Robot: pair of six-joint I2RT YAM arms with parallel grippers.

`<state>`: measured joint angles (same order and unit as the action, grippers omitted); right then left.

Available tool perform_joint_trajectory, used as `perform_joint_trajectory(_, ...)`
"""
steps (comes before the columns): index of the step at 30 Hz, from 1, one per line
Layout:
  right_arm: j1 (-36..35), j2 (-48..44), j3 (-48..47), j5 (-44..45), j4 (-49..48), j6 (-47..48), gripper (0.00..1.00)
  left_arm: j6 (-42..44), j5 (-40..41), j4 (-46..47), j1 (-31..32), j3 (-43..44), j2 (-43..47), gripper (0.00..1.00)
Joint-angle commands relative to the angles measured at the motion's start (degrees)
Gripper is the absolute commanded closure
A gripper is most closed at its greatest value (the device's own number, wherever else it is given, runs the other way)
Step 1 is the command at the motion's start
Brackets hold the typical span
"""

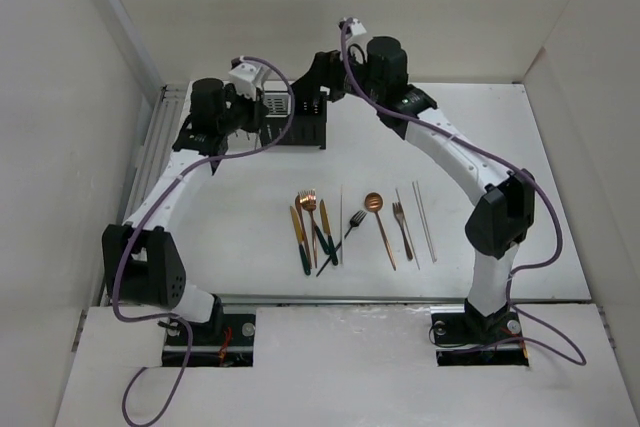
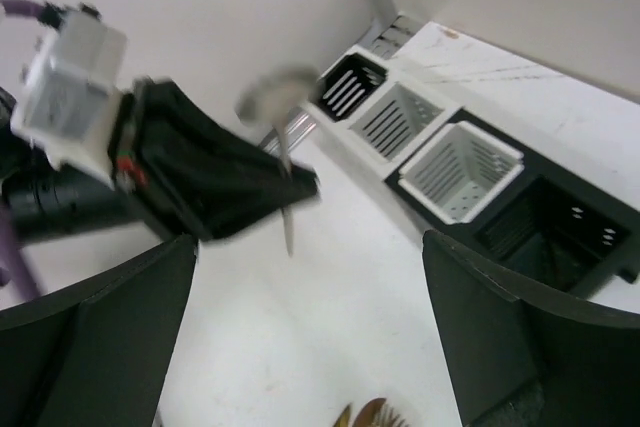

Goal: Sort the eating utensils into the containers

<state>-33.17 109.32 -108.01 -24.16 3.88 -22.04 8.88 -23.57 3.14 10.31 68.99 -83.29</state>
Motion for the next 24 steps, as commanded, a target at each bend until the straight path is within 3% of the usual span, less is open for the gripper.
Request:
perform_joint_trajectory(1,3.36,0.98,-2.65,-3.52,-2.56,-0.28,0.00,-0.27,9.23,13.62,-5.80,4.92,-1.60,1.00)
perform_joint_trajectory(6,8.11,3.01,-2.03,-3.52,-2.56,3.05,0.00,1.66,12.94,24.00,-12.67,9.30,-9.69,1.00)
perform_joint_trajectory(12,11.36,8.54,-4.14,-6.41,-2.56,5.26,0.00,5.88,12.15,39.91,-14.44,13.09,-20.31,1.00)
perform_joint_trajectory(19,13.83,9.61,-3.09,-7.30,-2.56,5.26,0.00,7.02,14.96,42.92,-14.44,18.20,-29.03,1.00)
perform_joint_trajectory(24,17.52,4.25,4.89,0.31,1.55,6.48,0.00,4.75,14.96,44.06,-14.44,11.62,-29.04,1.00)
